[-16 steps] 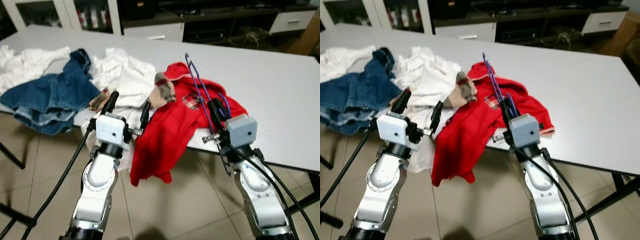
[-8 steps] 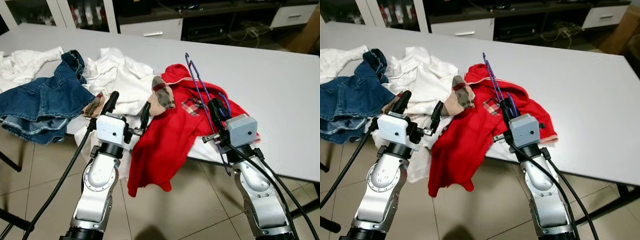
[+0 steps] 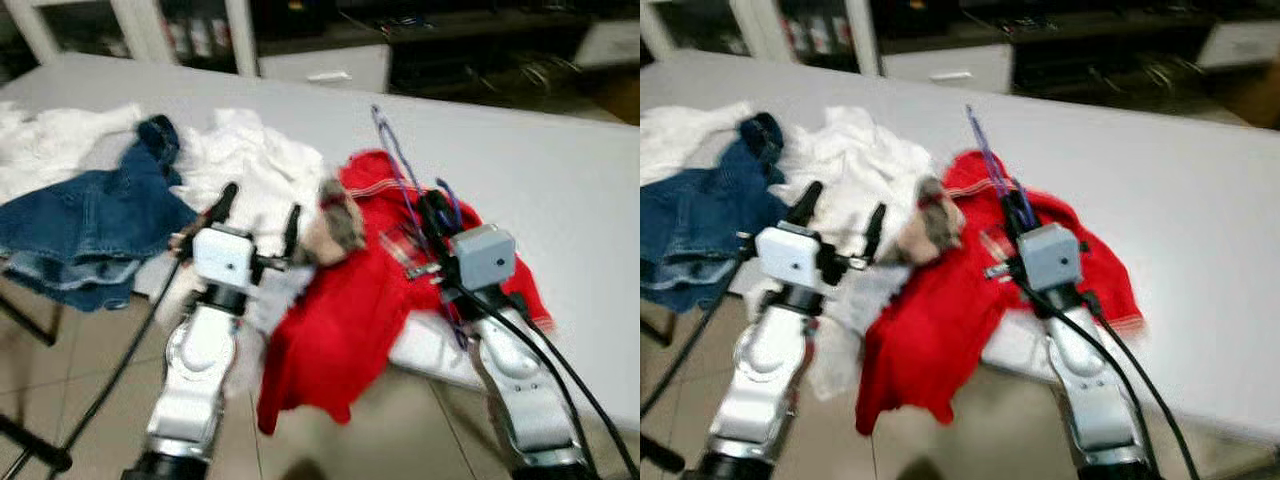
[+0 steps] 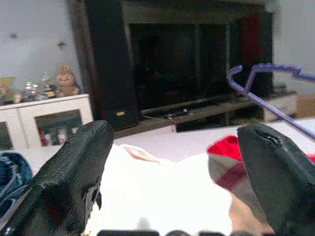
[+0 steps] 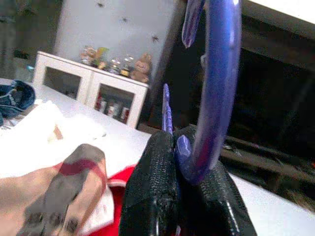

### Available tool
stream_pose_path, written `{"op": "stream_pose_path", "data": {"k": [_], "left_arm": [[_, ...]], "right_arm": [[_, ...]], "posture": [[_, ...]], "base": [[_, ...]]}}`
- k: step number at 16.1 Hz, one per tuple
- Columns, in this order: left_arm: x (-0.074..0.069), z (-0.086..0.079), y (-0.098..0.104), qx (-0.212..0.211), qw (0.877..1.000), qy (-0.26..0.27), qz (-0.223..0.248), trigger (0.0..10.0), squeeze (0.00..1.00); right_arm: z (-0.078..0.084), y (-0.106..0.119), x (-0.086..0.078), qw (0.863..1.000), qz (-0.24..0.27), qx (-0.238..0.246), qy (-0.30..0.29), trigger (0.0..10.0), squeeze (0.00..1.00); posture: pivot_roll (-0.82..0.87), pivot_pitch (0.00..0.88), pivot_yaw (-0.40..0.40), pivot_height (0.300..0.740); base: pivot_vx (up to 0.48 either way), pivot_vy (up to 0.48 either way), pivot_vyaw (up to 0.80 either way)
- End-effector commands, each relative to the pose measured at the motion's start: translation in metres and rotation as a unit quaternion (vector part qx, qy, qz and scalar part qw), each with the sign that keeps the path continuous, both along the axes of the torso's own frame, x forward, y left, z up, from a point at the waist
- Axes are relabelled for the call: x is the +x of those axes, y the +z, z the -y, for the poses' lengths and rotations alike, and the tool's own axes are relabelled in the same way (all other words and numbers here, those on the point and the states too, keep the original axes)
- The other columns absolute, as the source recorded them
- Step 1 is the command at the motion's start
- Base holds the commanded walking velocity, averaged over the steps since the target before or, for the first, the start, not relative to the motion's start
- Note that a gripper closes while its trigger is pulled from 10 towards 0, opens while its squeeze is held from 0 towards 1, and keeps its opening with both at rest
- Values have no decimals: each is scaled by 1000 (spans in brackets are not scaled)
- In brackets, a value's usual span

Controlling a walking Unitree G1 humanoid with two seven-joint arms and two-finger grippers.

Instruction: Hang hanger

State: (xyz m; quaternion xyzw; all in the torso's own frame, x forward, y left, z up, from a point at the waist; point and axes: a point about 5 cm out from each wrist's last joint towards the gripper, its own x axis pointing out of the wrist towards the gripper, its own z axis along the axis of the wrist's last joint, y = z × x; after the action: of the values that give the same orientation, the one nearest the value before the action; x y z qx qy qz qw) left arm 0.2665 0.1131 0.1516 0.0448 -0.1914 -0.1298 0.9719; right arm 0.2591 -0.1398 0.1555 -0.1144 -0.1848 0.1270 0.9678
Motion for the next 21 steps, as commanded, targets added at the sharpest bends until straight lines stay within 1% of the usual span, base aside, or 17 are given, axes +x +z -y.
{"op": "stream_pose_path", "data": {"k": [1,7,14,15,17,18,19,20,21], "left_arm": [[1,-10,-1,11,1000,17,-3,10000,0],[0,-9,-1,12,1000,16,-5,10000,0],[-1,-6,0,15,1000,-7,-2,10000,0],[-1,-2,-2,17,1000,-23,-11,10000,0],[0,2,-3,26,998,-39,-29,10000,0],[4,5,-4,41,997,-42,-52,10000,0],[14,5,-4,69,992,-35,-99,10000,0],[16,4,-4,75,991,-32,-109,10000,0],[22,-2,-6,90,986,-22,-140,10000,0]], "right_arm": [[-6,4,1,1000,11,3,10,10000,0],[-6,4,0,1000,11,2,9,10000,0],[-6,3,-1,1000,10,3,6,10000,0],[-5,3,0,1000,10,3,5,10000,0],[-5,3,0,1000,10,2,4,10000,0],[-4,3,0,1000,11,1,5,10000,0],[-3,4,1,1000,11,-1,5,10000,0],[-3,4,1,1000,11,-1,5,10000,0],[-3,4,1,1000,12,-2,4,10000,0]], "posture": [[76,21,25,740],[75,27,30,740],[73,29,35,740],[72,29,35,740],[70,29,33,740],[70,29,33,740],[70,29,33,740],[70,29,33,740],[69,25,28,740]], "base": [[465,0,0],[462,0,0],[0,0,0],[0,0,0],[0,0,0],[0,0,0],[0,0,0],[0,0,0],[0,0,0]]}}
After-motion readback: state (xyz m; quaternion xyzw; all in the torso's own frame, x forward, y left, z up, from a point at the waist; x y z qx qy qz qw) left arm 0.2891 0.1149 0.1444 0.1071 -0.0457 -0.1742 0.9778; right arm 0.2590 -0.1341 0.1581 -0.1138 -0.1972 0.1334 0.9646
